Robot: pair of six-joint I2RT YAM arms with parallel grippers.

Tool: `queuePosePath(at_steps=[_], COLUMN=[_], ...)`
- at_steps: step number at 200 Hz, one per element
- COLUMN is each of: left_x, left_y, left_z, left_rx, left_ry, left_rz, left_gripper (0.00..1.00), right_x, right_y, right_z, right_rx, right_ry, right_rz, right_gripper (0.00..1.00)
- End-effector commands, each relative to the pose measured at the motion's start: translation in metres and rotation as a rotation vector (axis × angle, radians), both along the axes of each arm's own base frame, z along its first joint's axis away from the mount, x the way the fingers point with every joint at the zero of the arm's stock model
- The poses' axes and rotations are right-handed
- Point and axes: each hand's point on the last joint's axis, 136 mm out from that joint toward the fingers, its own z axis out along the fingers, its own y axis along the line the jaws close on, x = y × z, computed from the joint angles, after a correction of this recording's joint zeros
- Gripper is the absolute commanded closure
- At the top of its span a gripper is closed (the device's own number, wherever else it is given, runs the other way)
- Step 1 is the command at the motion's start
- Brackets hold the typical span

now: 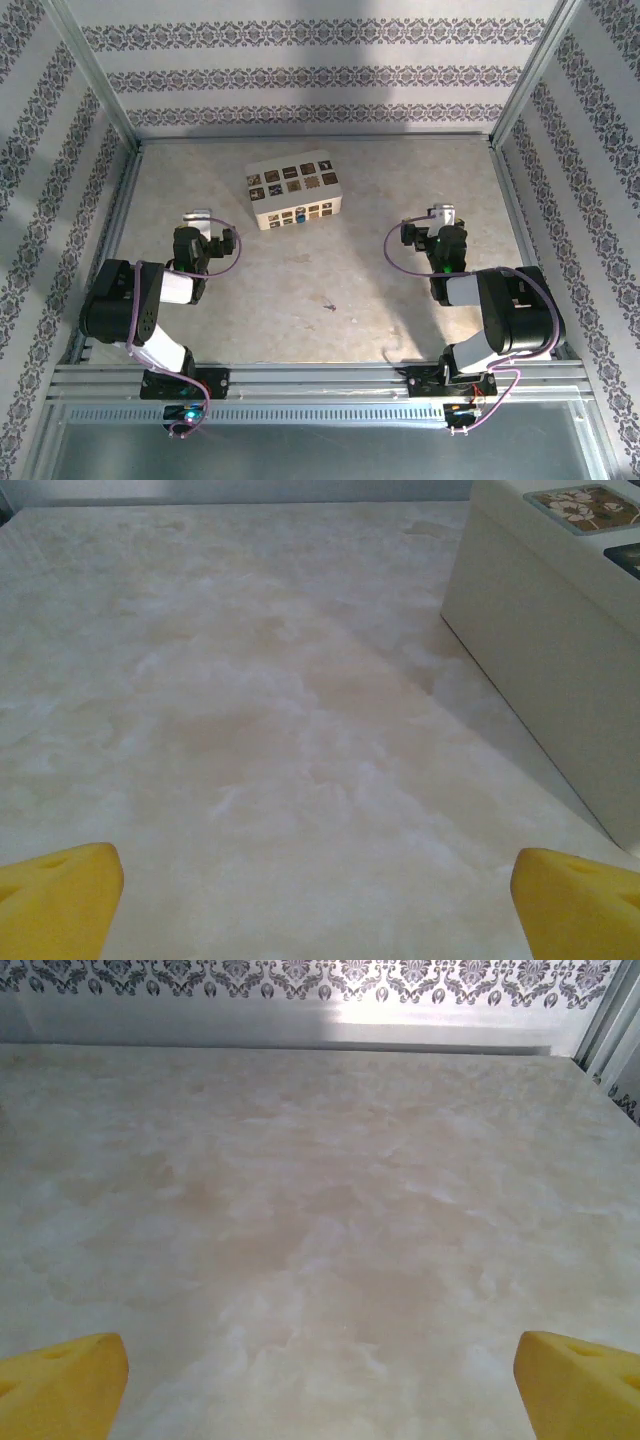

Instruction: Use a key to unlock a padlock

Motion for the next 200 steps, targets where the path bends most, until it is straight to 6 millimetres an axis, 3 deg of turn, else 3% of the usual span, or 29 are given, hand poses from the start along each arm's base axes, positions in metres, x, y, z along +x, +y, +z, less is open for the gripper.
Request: queuePosePath(at_steps=[1,186,200], left_x=[0.0093,0.0093,0.0074], left_y=[0.0082,0.0082,0.0147], left_z=[0.0156,0.0156,0.0183], left_rx=[0.024,0.021,0.017], left_ry=[-0.060,-0.060,-0.079], left_rz=[0.017,0.018,0.059], left_gripper=[0.01,0.01,0.01], right_x=[0.0084,0.0118,0.0112], right_y=[-0.0028,-0.0078,-0.0077], right_z=[0.0107,0.0093,0.0099], right_rx=[-0.012,0.027,0.028], right_ry=[-0.038,-0.019,-0.022], right_rz=[-0.004,-0.002,-0.002], right_gripper=[0.02,0.02,0.02])
